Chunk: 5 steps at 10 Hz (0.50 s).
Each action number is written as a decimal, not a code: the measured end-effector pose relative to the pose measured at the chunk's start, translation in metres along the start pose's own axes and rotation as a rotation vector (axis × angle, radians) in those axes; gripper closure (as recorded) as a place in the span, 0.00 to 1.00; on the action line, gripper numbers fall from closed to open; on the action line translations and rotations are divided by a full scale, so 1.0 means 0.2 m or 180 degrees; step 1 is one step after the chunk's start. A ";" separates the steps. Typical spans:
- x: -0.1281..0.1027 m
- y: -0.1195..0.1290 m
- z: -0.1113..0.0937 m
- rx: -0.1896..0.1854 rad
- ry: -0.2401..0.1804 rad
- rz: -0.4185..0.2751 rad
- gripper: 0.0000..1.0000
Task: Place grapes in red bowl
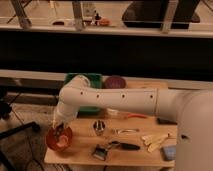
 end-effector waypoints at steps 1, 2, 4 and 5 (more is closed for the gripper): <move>-0.01 -0.01 0.01 0.0000 -0.0021 -0.0006 1.00; -0.01 -0.01 0.02 0.0001 -0.0033 -0.0011 1.00; -0.03 -0.04 0.03 0.0000 -0.0071 -0.0027 1.00; -0.03 -0.05 0.04 -0.0004 -0.0090 -0.0038 1.00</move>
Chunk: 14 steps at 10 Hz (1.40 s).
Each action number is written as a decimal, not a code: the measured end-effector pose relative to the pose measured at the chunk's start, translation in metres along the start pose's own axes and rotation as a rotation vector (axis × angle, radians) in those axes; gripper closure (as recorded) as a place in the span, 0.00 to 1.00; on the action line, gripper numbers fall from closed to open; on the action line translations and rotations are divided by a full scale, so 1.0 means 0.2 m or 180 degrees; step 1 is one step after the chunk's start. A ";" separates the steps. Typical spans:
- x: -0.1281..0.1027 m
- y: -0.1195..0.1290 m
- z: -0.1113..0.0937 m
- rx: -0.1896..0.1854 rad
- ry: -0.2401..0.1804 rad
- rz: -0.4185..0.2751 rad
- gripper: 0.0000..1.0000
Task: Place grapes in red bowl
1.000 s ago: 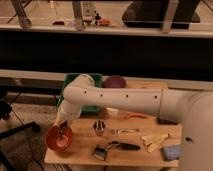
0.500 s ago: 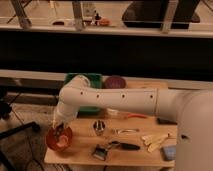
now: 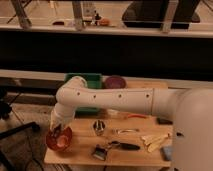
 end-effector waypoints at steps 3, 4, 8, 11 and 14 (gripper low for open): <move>-0.02 -0.03 0.01 -0.0006 -0.0031 -0.0032 1.00; -0.03 -0.04 0.01 -0.0007 -0.0038 -0.0046 1.00; -0.06 -0.08 0.03 0.0010 -0.0062 -0.0104 1.00; -0.08 -0.10 0.04 0.0019 -0.0074 -0.0175 1.00; -0.09 -0.12 0.04 0.0012 -0.0111 -0.0316 0.86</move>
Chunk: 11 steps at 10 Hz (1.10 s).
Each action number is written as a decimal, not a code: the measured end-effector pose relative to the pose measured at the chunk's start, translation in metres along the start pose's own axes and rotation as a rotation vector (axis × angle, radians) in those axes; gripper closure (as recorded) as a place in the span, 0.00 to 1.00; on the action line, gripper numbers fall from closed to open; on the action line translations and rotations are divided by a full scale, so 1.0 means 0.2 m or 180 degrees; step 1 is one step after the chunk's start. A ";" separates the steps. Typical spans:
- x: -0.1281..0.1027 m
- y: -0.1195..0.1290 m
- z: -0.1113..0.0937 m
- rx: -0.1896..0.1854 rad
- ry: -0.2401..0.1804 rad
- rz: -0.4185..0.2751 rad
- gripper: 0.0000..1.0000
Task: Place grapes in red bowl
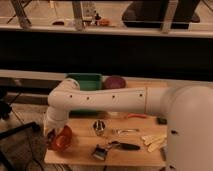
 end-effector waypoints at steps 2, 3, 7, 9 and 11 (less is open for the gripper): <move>0.01 0.02 0.02 0.0007 -0.0042 0.0008 0.65; 0.01 0.04 0.03 0.0004 -0.0051 0.0044 0.56; 0.09 0.15 -0.01 -0.0101 0.0050 0.0214 0.21; 0.11 0.16 -0.02 -0.0131 0.0085 0.0254 0.20; 0.12 0.15 -0.02 -0.0137 0.0105 0.0255 0.20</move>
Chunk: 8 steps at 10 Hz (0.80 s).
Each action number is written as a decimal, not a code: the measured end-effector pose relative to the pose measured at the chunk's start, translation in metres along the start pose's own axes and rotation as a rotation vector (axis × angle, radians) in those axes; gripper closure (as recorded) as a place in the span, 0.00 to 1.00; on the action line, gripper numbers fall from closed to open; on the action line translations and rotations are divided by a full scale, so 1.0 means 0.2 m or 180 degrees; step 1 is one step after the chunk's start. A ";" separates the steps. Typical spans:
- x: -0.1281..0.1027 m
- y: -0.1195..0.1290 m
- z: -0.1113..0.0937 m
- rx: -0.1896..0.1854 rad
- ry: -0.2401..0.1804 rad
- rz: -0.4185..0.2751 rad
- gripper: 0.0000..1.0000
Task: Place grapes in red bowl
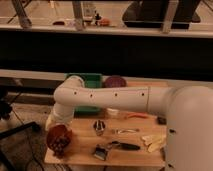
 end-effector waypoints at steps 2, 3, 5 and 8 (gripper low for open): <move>0.01 -0.02 0.01 0.0013 0.0004 -0.0014 0.20; 0.01 -0.02 0.01 0.0019 0.0005 -0.0013 0.20; 0.01 0.03 0.00 0.0042 0.0002 0.0072 0.20; 0.00 0.11 -0.04 0.0073 0.0002 0.0127 0.20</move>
